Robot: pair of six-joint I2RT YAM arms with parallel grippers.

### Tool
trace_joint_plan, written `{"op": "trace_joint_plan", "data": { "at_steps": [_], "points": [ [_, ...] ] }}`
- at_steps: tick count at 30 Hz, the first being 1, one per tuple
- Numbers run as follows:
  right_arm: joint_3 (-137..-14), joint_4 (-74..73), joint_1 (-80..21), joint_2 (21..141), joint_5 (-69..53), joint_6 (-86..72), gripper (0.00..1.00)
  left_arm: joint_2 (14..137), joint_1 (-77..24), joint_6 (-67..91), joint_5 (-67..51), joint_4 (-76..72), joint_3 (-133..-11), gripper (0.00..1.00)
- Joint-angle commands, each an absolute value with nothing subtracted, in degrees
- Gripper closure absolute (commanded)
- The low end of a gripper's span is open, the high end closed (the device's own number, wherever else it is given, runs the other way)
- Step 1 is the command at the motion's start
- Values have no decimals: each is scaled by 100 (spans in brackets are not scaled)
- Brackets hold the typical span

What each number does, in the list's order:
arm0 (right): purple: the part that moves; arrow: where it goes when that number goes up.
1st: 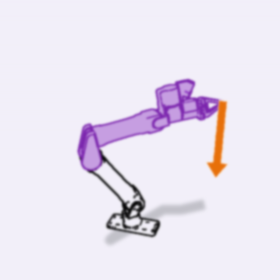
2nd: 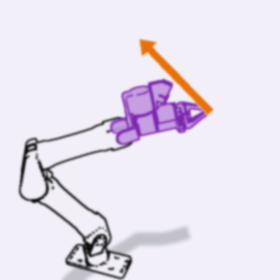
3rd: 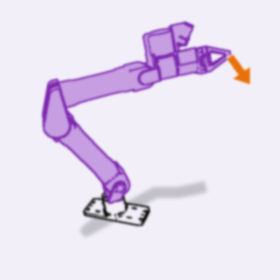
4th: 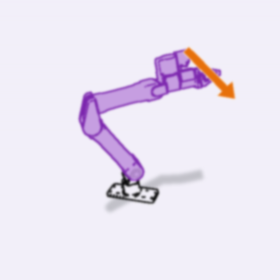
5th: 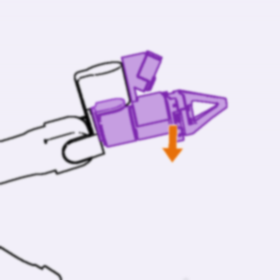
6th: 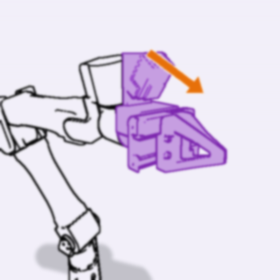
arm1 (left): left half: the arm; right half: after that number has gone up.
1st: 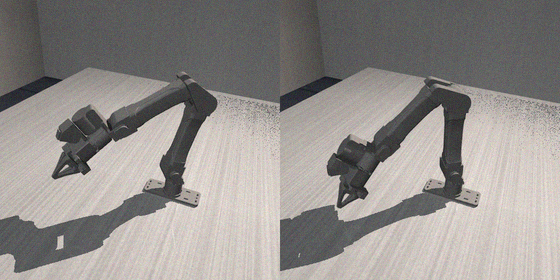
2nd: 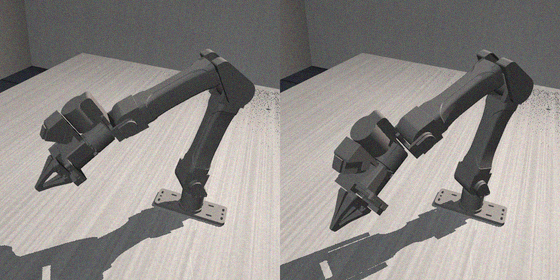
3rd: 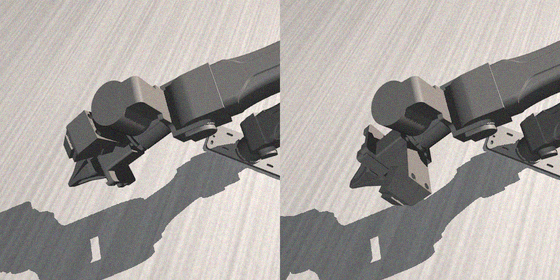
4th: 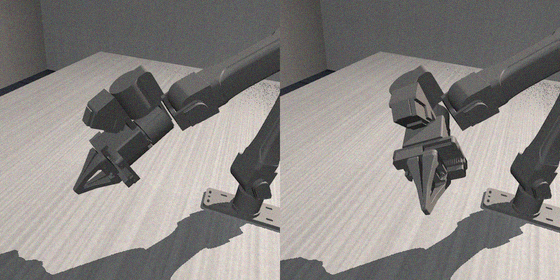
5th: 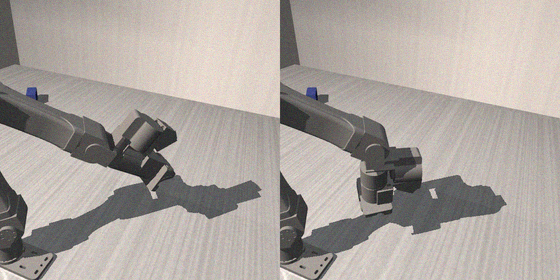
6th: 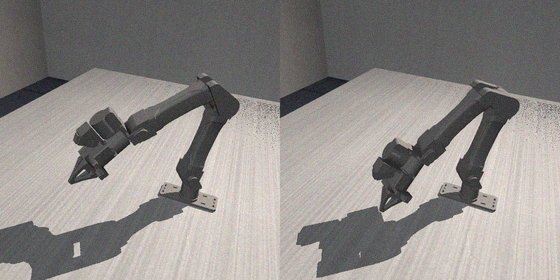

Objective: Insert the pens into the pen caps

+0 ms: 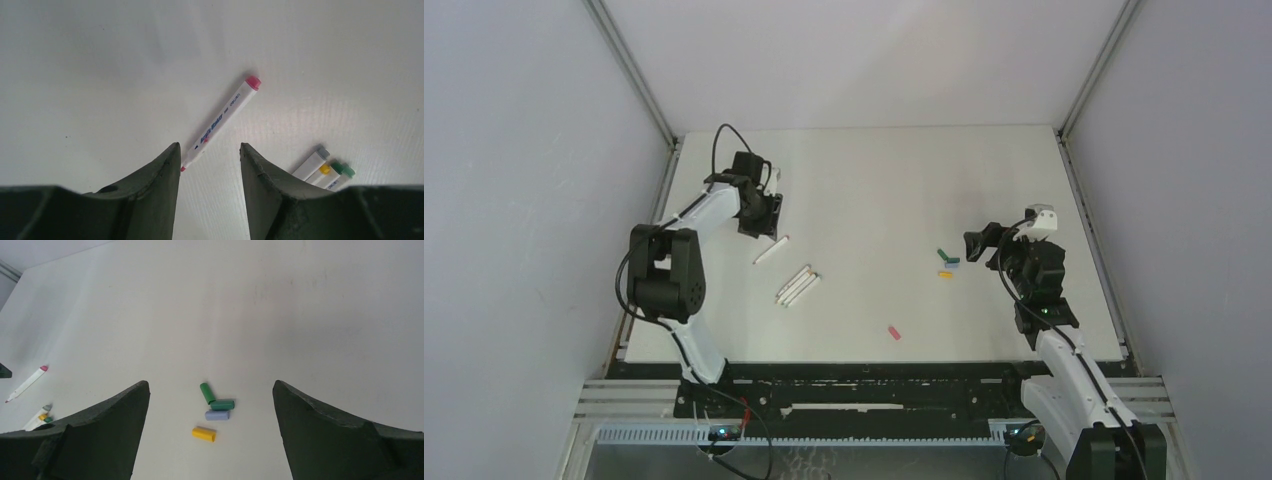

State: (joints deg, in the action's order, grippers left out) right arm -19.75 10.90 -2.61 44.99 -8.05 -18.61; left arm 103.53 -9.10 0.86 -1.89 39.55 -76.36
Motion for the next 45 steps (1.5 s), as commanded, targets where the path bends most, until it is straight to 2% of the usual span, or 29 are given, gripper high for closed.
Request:
{"op": "trace_joint_plan", "data": {
  "at_steps": [1, 7, 17, 21, 33, 36, 42, 45],
  "points": [
    [-2049, 1389, -225, 4491, -914, -1847, 9, 10613, -960, -62, -318, 3991, -8146, 50],
    [-2048, 1380, -214, 4482, -900, -1870, 9, 11030, -1061, -26, -260, 4015, -8420, 55],
    [-2030, 1345, -197, 4443, -782, -1860, 9, 11364, -1163, -21, -230, 4044, -8478, 56],
    [-2017, 1351, -189, 4425, -766, -1879, 10, 11377, -1217, -59, -139, 4035, -8414, 61],
    [-2013, 1354, -147, 4420, -757, -1921, 9, 11617, -1507, -21, 247, 4200, -8368, 62],
    [-2008, 1354, -135, 4404, -758, -1933, 10, 11679, -1585, 102, 367, 4220, -8302, 67],
    [-1980, 1371, -113, 4373, -764, -1970, 10, 11644, -1762, 556, 660, 4192, -8088, 98],
    [-1981, 1375, -106, 4368, -789, -1964, 10, 11320, -1784, 965, 463, 3963, -7811, 100]
  ]
}}
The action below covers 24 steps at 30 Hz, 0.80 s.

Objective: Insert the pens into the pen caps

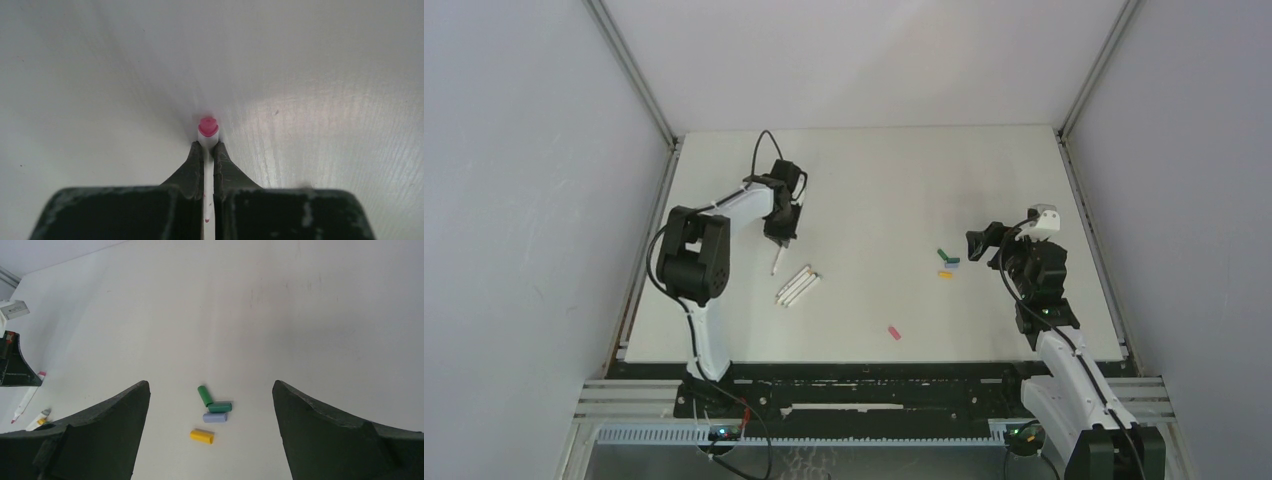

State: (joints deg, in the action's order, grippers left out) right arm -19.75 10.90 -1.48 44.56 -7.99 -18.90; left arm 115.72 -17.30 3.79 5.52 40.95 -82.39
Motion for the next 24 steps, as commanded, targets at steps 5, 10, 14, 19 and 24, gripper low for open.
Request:
{"op": "trace_joint_plan", "data": {
  "at_steps": [5, 10, 14, 19, 24],
  "points": [
    [-1993, 1455, -105, 4428, -961, -1943, 9, 9926, -1784, 1926, 72, 2912, -6785, 100],
    [-2041, 1687, -151, 4669, -1423, -1969, 9, 8310, -1809, 2660, 54, 1979, -5771, 100],
    [-2245, 1787, -415, 5020, -1696, -1931, 10, 7217, -1819, 2940, 327, 1503, -5186, 100],
    [-3135, 931, -1461, 5412, -1579, -1597, 10, 6338, -2007, 3485, 32, 913, -4717, 100],
    [-3857, 765, -2386, 5709, -1967, -2498, 8, 5848, -2408, 4300, -235, 270, -4398, 100]
  ]
}}
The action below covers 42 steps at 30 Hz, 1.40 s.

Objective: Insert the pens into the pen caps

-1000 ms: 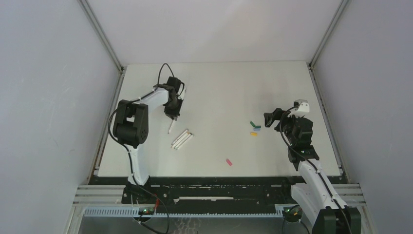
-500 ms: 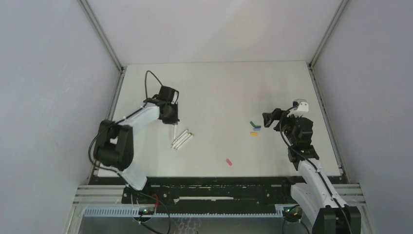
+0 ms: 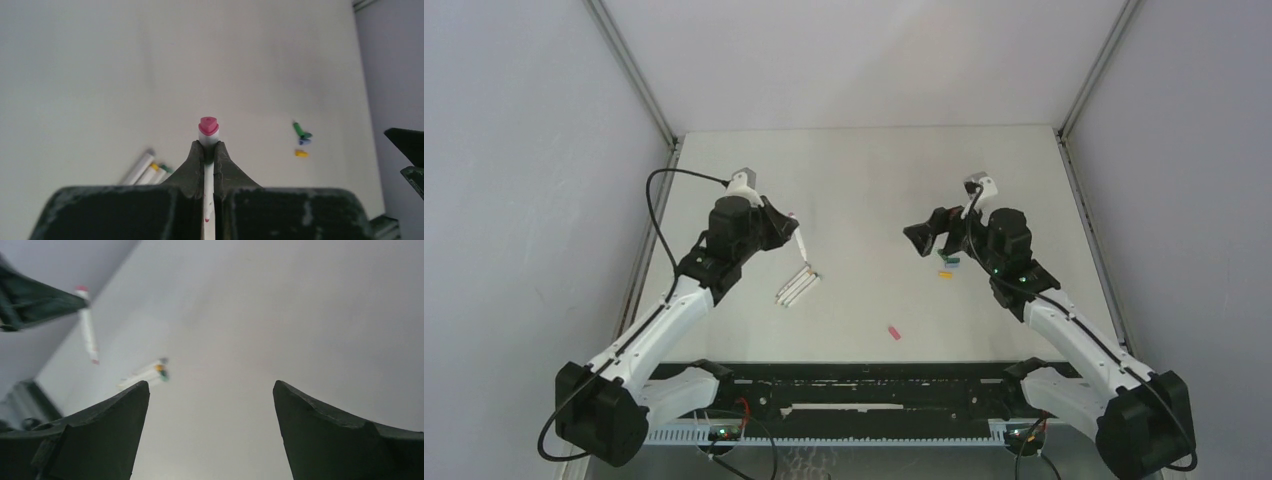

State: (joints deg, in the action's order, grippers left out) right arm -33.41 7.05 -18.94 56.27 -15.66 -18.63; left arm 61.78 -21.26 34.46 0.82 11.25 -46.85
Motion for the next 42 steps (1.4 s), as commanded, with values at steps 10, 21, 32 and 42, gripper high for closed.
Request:
{"op": "trace_joint_plan", "data": {
  "at_steps": [10, 21, 32, 42],
  "points": [
    [-4312, 1472, -4086, 6826, -2120, -3277, 15, 5489, -3052, 5143, -539, -407, -4182, 100],
    [-5176, 1176, -4568, 7666, -2265, -2785, 36, 5398, -3190, 5405, -656, -606, -4091, 100],
    [-5319, 1292, -4648, 7867, -2396, -2772, 85, 5299, -3200, 5396, -631, -589, -4030, 100],
    [-5317, 1085, -4676, 7700, -2479, -2547, 100, 5209, -3210, 5222, -604, -559, -3913, 80]
  ]
}}
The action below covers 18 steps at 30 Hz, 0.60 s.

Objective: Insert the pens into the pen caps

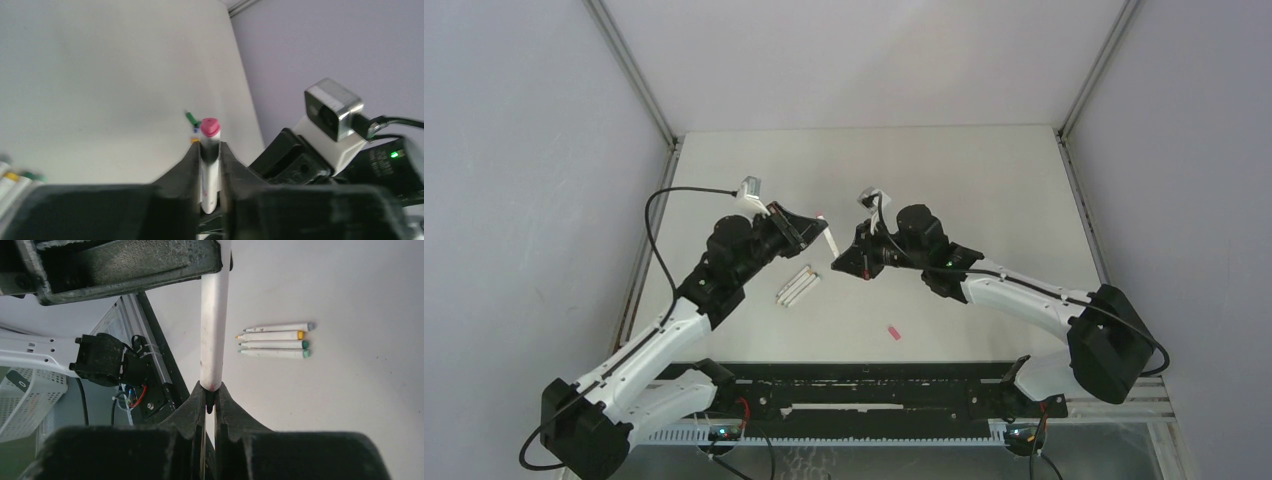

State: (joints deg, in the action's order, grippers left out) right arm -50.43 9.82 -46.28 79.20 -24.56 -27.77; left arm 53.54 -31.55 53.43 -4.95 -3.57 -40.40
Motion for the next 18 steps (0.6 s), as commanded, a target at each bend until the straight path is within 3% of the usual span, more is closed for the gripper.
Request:
{"op": "trace_joint_plan", "data": {
  "at_steps": [1, 5, 6, 9, 13, 18],
  "points": [
    [-5317, 1009, -4671, 7642, -2459, -2518, 100, 5162, -3208, 5138, -572, -533, -3904, 65],
    [-5321, 481, -4567, 7346, -2508, -2362, 100, 4863, -3208, 4347, -199, 87, -4141, 29],
    [-5318, 291, -4509, 7261, -2560, -2323, 100, 4779, -3208, 4082, -69, 377, -4264, 25],
    [-5317, -525, -4259, 6998, -2845, -2148, 100, 4519, -3215, 3133, 262, 1082, -4644, 21],
    [-5324, -1771, -3872, 6686, -3388, -1931, 100, 4306, -3280, 1841, -145, 1453, -4924, 19],
    [-5396, -3350, -3731, 6547, -3965, -1670, 100, 4294, -4201, 164, -784, 1628, -4940, 20]
  ]
}}
